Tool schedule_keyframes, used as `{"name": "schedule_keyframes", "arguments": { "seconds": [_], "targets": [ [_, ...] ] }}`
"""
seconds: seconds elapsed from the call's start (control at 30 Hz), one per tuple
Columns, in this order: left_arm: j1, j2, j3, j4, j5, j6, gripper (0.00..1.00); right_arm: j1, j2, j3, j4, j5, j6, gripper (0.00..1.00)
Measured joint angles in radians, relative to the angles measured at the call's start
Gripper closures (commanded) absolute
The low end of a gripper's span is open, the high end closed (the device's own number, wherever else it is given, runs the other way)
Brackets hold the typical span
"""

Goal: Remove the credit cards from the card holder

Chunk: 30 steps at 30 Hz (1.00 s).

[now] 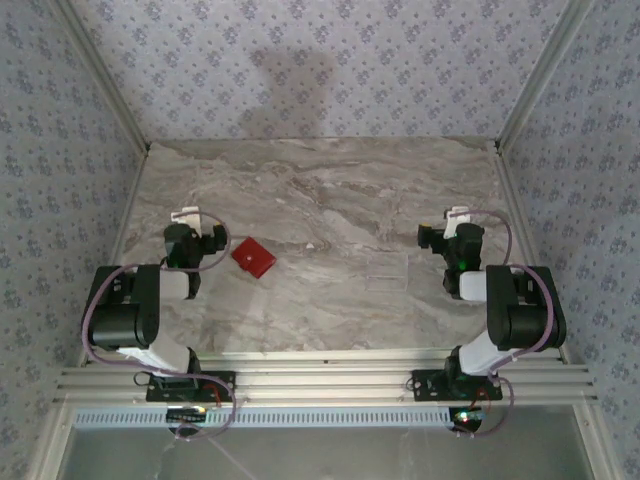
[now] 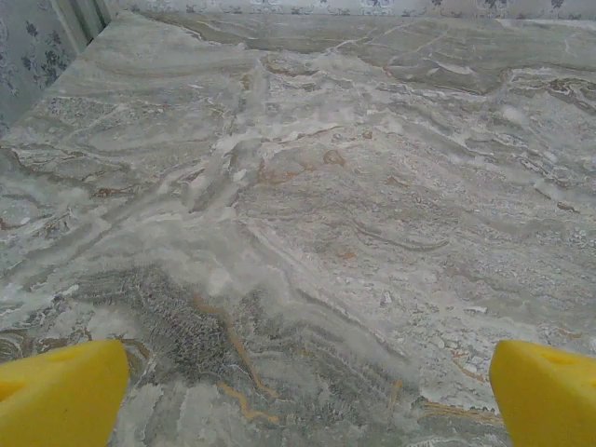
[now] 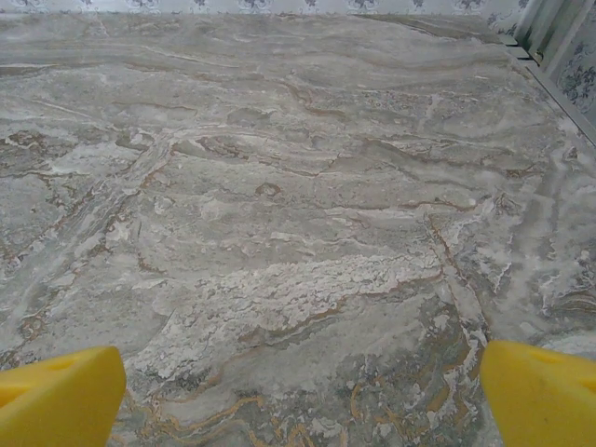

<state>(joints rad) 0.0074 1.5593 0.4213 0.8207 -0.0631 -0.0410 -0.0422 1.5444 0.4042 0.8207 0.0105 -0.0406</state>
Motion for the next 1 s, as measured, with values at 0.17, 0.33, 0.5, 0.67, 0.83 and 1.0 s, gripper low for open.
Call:
{"name": "schedule_keyframes", "arguments": {
  "seconds": [0.17,0.33,0.5,0.67,0.83,1.0],
  "targets": [
    [0.002,0.0,0.0,-0.006,0.0,0.0,0.0,0.002,0.0,0.0,-0.007,0.0,0.0,0.0],
    [0.004,-0.001,0.0,-0.01,0.004,0.0,0.0,0.002,0.0,-0.001,-0.01,0.0,0.0,0.0],
    [0.004,-0.002,0.0,-0.01,0.004,0.0,0.0,0.002,0.0,-0.001,-0.01,0.0,0.0,0.0],
    [0.004,-0.002,0.0,-0.01,0.004,0.004,0.0,0.002,0.0,-0.001,-0.011,0.0,0.0,0.0],
    [0.004,-0.002,0.0,-0.01,0.004,0.007,0.0,0.002,0.0,-0.001,-0.011,0.0,0.0,0.0],
    [0.004,-0.002,0.0,-0.01,0.004,0.007,0.0,0.002,0.0,-0.001,-0.01,0.0,0.0,0.0]
  ]
}}
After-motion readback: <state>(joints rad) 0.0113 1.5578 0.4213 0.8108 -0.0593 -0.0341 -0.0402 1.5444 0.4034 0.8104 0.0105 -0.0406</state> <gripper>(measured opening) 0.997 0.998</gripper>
